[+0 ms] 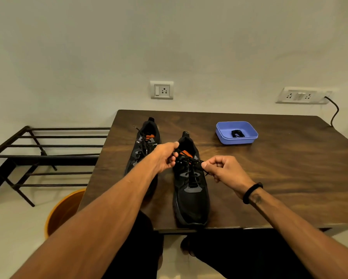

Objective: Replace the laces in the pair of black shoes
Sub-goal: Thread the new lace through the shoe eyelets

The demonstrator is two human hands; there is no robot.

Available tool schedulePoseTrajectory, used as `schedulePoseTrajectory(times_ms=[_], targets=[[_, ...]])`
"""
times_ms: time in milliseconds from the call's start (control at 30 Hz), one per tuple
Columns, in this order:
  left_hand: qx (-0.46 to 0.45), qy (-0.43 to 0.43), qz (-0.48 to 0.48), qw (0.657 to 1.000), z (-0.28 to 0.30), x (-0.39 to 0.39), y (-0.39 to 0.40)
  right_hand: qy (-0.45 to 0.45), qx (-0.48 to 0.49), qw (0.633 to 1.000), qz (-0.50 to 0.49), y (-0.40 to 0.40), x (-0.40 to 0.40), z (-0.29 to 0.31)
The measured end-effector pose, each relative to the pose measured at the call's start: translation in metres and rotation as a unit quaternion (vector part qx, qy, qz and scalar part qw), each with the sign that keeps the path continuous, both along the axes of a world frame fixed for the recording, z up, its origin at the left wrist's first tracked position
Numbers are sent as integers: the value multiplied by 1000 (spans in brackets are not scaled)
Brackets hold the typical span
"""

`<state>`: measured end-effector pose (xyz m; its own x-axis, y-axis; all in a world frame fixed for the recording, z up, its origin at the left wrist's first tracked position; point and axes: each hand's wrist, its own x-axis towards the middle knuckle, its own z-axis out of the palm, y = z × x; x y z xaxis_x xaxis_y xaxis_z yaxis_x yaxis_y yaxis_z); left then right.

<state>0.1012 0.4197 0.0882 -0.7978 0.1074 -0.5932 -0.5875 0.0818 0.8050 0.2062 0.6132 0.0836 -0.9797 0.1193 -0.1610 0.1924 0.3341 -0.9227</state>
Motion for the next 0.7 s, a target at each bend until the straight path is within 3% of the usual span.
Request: schedulePoseTrajectory(times_ms=[333,433,567,700], targets=[[72,-83,83,990,3,-1,-8,-39,-166,985,-7,3,-3,6],[88,-95,93,987,1,-3,-9,-51,-175,983,-23,1,-3,5],[83,-82,49,992,-1,-4,-10,-54,-213,975,-28,2,-2,3],[33,-35,-4,999,-4,-3,-10,-46,-356,932,-53,5,-5,3]])
